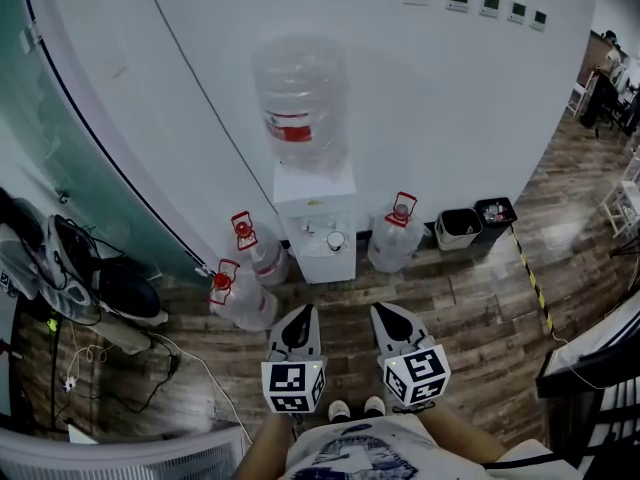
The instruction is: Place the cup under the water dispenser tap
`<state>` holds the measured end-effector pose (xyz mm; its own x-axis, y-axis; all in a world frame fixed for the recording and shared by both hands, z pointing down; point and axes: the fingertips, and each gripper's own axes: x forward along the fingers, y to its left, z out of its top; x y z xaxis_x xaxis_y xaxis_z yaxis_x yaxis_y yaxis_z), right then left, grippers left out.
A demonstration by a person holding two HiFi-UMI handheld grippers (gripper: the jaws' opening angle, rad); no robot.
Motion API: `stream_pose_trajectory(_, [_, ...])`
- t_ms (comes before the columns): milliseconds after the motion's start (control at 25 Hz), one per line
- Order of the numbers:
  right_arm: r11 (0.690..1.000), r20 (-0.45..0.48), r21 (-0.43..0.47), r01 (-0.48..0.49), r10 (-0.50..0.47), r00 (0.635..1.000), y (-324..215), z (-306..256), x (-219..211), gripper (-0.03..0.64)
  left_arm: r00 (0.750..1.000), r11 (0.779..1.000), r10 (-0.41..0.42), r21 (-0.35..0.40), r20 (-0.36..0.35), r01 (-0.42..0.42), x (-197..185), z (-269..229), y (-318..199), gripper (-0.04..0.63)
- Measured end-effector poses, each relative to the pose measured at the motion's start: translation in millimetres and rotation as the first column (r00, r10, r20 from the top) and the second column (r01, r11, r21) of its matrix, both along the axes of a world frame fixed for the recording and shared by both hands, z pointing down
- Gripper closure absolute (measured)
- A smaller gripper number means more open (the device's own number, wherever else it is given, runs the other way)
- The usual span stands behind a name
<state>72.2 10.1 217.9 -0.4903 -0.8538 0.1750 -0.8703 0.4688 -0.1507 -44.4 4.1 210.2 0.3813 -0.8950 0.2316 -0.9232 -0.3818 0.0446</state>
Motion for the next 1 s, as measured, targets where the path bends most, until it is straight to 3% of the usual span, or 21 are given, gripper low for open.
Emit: stream_pose_trajectory(1000, [0.999, -0.017, -0.038, 0.014, -0.015, 1.000, -10.6, 15.6, 15.9, 0.597, 1.000, 0.999, -0.020, -0.032, 0.005, 0.020, 8.3, 11.5, -8.6, 0.545])
